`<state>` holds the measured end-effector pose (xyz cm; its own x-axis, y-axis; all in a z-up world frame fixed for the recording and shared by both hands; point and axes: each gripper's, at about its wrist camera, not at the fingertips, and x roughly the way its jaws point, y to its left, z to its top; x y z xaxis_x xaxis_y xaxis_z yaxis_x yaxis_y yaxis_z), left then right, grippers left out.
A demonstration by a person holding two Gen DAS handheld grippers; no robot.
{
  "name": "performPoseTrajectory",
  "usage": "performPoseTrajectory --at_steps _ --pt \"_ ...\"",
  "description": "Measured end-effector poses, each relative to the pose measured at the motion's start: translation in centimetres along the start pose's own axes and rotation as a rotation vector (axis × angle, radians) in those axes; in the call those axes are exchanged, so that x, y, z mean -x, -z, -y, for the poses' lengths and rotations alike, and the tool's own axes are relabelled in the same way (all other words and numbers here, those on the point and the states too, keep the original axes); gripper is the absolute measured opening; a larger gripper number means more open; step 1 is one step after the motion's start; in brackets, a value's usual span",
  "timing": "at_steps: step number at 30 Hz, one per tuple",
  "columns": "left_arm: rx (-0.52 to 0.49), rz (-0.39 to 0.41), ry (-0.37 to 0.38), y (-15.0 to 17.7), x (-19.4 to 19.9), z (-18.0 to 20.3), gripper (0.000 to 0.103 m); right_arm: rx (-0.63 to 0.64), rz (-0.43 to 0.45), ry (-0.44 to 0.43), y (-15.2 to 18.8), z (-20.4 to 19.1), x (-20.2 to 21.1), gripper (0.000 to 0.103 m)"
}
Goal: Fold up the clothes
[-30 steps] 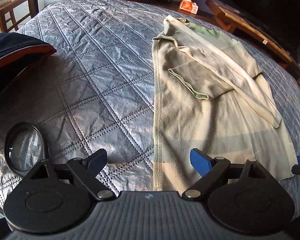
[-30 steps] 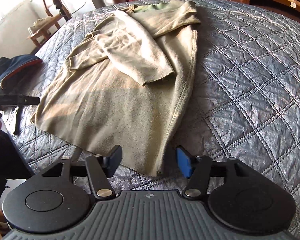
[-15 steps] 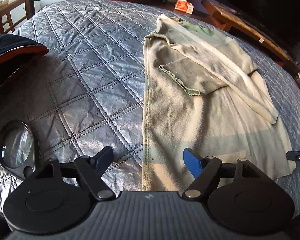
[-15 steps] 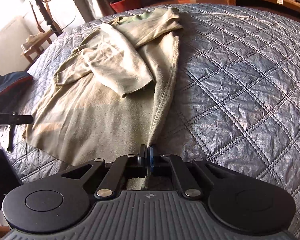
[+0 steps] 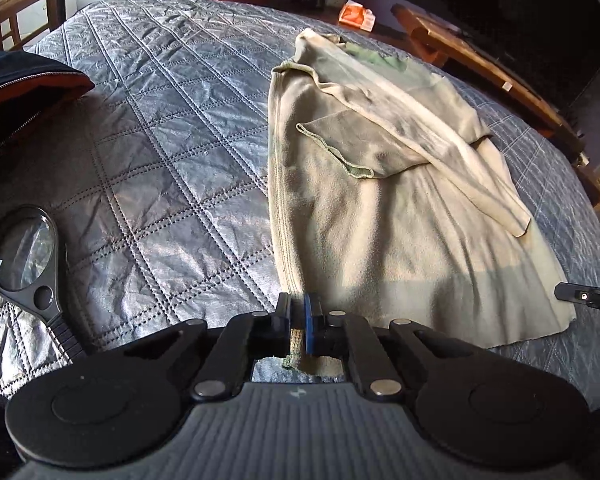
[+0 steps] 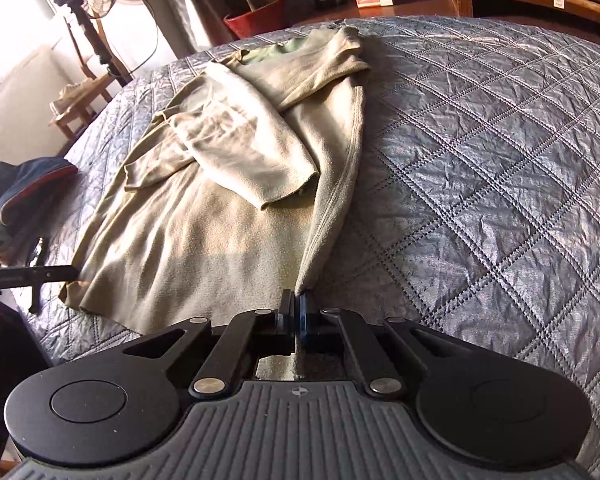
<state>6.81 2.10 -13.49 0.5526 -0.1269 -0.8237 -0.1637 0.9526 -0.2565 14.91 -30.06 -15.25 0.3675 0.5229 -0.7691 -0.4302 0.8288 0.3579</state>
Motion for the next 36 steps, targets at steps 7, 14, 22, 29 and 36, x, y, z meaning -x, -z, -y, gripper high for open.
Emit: performPoseTrajectory --at_steps 7,14,22,29,36 --pt "0.229 0.032 0.008 -1.5 1.2 -3.7 0.003 -0.061 0.012 -0.051 0.3 0.9 1.4 0.002" --pt "0.211 0.027 0.038 -1.1 1.8 -3.0 0.003 -0.095 -0.029 -0.073 1.5 1.7 1.9 0.002" --pt "0.327 0.051 0.088 -2.1 2.5 -4.5 0.003 -0.152 -0.043 -0.164 1.4 1.3 2.5 0.003" --pt "0.481 0.07 0.199 -4.2 1.2 -4.2 0.003 -0.203 0.022 -0.242 2.0 0.0 5.3 0.003" --pt "0.589 0.127 0.31 -10.5 -1.4 -4.6 0.003 -0.318 0.136 -0.318 -2.2 1.3 5.1 0.003"
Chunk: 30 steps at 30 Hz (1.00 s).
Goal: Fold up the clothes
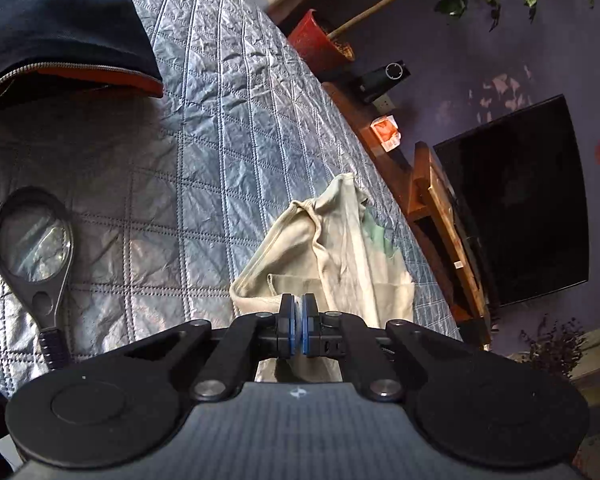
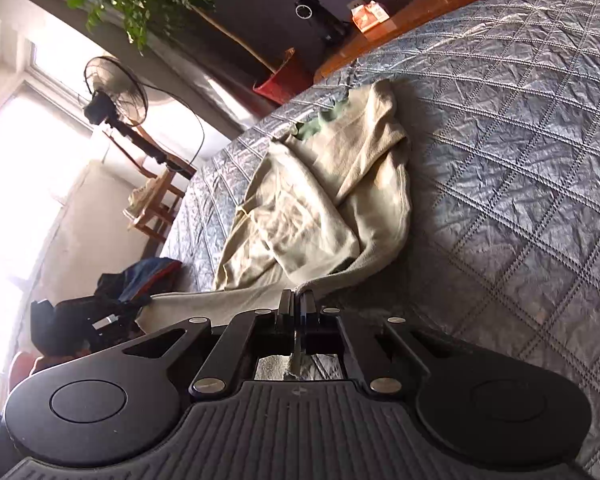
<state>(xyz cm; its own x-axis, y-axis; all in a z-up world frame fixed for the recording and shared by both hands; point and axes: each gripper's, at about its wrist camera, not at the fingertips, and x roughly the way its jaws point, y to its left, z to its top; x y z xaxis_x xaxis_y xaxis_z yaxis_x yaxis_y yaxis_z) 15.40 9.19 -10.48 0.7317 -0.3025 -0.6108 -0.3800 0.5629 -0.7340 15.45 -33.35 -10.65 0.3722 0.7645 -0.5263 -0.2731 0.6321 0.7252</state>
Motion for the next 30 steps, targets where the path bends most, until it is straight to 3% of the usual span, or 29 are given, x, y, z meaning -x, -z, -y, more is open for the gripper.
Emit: performPoseTrajectory --at_steps 6,12,15,18,20,21,22,24,27,30 --pt "-0.003 0.003 -0.008 -5.0 -6.8 2.2 0.003 -0.154 0.084 0.009 -5.8 3.0 -4.7 0.003" --pt "-0.048 -0.024 -0.066 -7.1 -14.7 3.3 0.004 -0.184 0.103 0.234 -8.4 5.9 -10.5 0.009" --pt "-0.074 0.019 -0.084 -7.4 -15.4 3.4 0.01 -0.144 0.171 0.282 -8.8 6.3 -10.5 0.026" --pt "-0.101 0.059 -0.095 -7.9 -15.3 3.6 0.013 0.031 0.219 0.377 -9.1 4.2 -9.1 0.029" --pt "-0.145 0.05 -0.095 -7.7 -15.3 4.8 0.017 0.189 0.18 0.309 -8.0 1.3 -8.8 0.03" --pt "-0.177 0.034 -0.106 -7.3 -15.4 5.6 0.018 0.249 0.128 0.248 -7.1 0.0 -9.3 0.038" --pt "-0.214 0.01 -0.128 -6.9 -15.6 6.3 0.018 0.326 0.071 0.229 -5.9 -1.3 -10.1 0.054" --pt "-0.277 -0.024 -0.162 -5.9 -15.8 7.3 0.019 0.486 -0.04 0.253 -3.5 -3.6 -12.0 0.066" --pt "-0.345 -0.057 -0.199 -4.2 -16.6 8.1 0.025 0.496 -0.136 0.236 -1.6 -3.7 -14.8 0.047" --pt "-0.381 -0.104 -0.212 -3.0 -17.9 8.5 0.026 0.47 -0.106 0.26 -2.0 -2.7 -15.8 0.045"
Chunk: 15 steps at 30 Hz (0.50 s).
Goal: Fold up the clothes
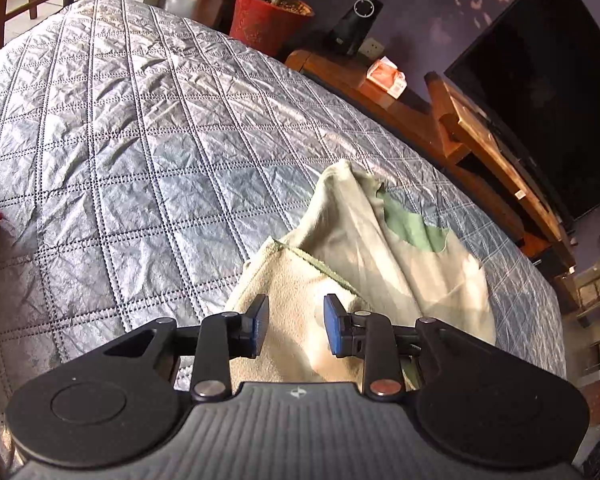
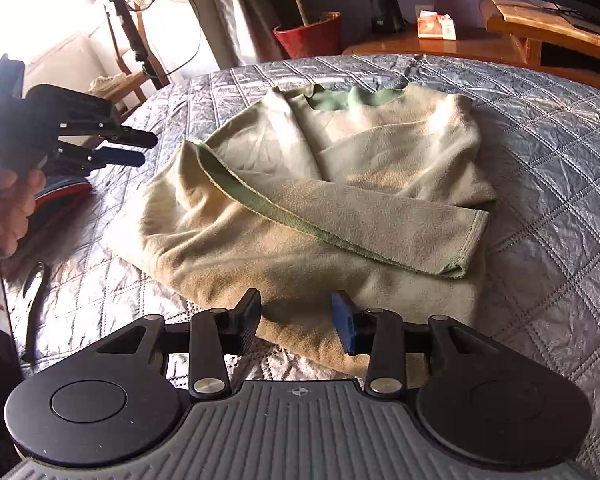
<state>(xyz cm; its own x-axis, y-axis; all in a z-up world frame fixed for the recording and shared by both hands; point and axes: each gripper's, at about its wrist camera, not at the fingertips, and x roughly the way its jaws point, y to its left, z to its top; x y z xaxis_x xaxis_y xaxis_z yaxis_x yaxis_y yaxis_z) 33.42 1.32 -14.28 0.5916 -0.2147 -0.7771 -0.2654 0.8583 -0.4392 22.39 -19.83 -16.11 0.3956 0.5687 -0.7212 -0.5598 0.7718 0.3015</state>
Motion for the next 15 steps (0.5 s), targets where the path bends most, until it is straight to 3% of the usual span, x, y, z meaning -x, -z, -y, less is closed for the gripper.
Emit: performPoseTrajectory --at_steps 2,3,6,8,11,15 --pt "-0.024 -0.018 0.006 0.2 -0.8 0.7 0.026 -0.044 0.053 0.078 -0.7 1.4 0.0 0.053" --pt "-0.043 -0.02 0.004 0.2 -1.1 1.1 0.026 -0.069 0.084 0.123 -1.1 2.2 0.1 0.062" --pt "-0.078 -0.035 -0.015 -0.2 -2.4 1.7 0.026 -0.177 0.137 0.186 -2.1 5.0 0.1 0.059" --pt "-0.06 -0.05 -0.009 -0.2 -3.0 1.6 0.026 -0.112 0.135 0.233 -2.6 4.5 0.3 0.061" --pt "-0.034 -0.058 -0.002 -0.6 -3.6 1.2 0.026 -0.034 0.142 0.113 -2.2 2.2 1.4 0.061" --pt "-0.032 -0.053 0.002 -1.1 -3.9 1.3 0.026 0.02 0.062 -0.026 -1.1 -1.2 0.2 0.065"
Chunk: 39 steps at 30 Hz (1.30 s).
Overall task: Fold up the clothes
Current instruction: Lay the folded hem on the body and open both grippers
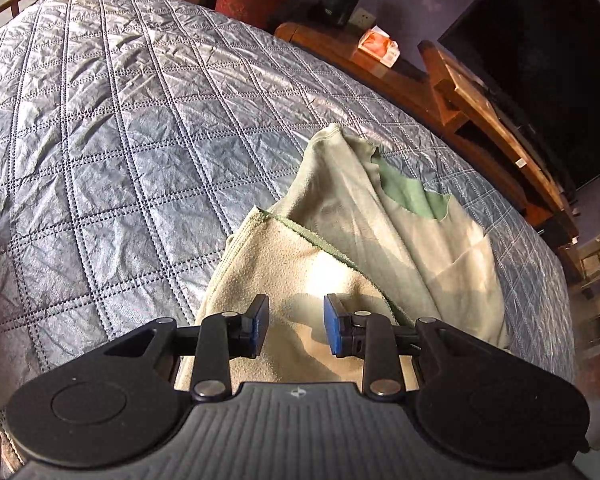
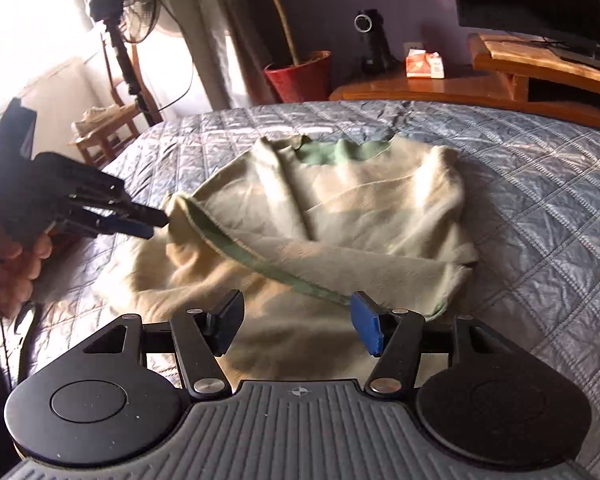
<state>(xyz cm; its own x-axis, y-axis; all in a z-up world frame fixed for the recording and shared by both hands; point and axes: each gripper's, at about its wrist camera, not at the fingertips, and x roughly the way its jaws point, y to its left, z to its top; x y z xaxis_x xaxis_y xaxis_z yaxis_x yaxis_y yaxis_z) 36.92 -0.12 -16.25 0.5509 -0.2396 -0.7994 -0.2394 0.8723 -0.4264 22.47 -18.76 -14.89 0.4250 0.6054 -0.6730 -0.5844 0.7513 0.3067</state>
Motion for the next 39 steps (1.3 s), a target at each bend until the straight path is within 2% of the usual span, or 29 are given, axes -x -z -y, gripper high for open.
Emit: performPoseTrajectory --at_steps 4,6,7,11,13,14,16,18,21,23,26,28,31,34,37,38,39 --pt "-0.005 -0.001 0.008 -0.2 0.0 0.0 0.026 -0.043 -0.006 -0.082 -0.5 -1.6 -2.7 0.065" --pt "-0.012 -0.005 0.0 -0.5 -1.0 0.9 0.028 -0.049 -0.004 -0.101 -1.4 -2.2 -4.3 0.064" --pt "-0.015 -0.009 -0.005 -0.8 -2.0 1.6 0.028 -0.047 0.002 -0.083 -1.9 -2.4 -5.1 0.064" --pt "-0.023 -0.018 -0.027 -1.2 -3.4 2.3 0.028 0.009 0.068 0.13 -4.2 -2.1 -7.3 0.064" --pt "-0.023 -0.018 -0.032 -1.3 -3.8 2.3 0.028 0.039 0.108 0.249 -5.4 -2.0 -7.2 0.071" --pt "-0.025 -0.016 -0.032 -1.2 -3.8 2.4 0.028 0.034 0.122 0.254 -5.8 -1.9 -6.7 0.071" --pt "-0.04 -0.008 -0.026 -0.8 -3.7 2.6 0.028 0.021 0.152 0.191 -5.9 -2.3 -4.9 0.071" --pt "-0.082 -0.01 -0.023 -0.4 -3.8 3.2 0.028 0.079 0.155 0.133 -4.6 -3.7 -3.2 0.076" --pt "-0.151 -0.015 -0.023 0.2 -4.2 4.2 0.029 0.116 0.074 0.101 -2.6 -4.3 -3.3 0.074" --pt "-0.232 -0.014 -0.051 0.7 -5.0 5.3 0.03 0.089 0.033 0.128 -2.0 -3.3 -4.1 0.07" --pt "-0.308 -0.011 -0.084 1.0 -6.1 6.5 0.031 0.075 0.047 0.168 -2.3 -2.0 -4.0 0.068" --pt "-0.303 -0.003 -0.087 0.7 -6.2 6.5 0.031 0.066 0.082 0.196 -2.8 -1.1 -3.3 0.07" --pt "-0.294 0.008 -0.088 0.2 -5.7 5.8 0.031 -0.027 0.148 0.257 -3.1 1.8 -1.4 0.077" --pt "-0.307 0.009 -0.098 0.3 -5.7 6.4 0.031 -0.086 0.141 0.313 -3.0 4.9 -0.9 0.077" --pt "-0.33 0.004 -0.104 0.4 -6.2 6.8 0.033 -0.084 0.118 0.316 -3.2 6.2 -1.4 0.077" --pt "-0.341 0.002 -0.108 0.4 -6.5 6.9 0.033 -0.077 0.107 0.322 -3.2 6.4 -1.8 0.076" --pt "-0.355 -0.001 -0.112 0.5 -6.7 6.9 0.033 -0.078 0.1 0.325 -3.2 6.7 -2.1 0.063"
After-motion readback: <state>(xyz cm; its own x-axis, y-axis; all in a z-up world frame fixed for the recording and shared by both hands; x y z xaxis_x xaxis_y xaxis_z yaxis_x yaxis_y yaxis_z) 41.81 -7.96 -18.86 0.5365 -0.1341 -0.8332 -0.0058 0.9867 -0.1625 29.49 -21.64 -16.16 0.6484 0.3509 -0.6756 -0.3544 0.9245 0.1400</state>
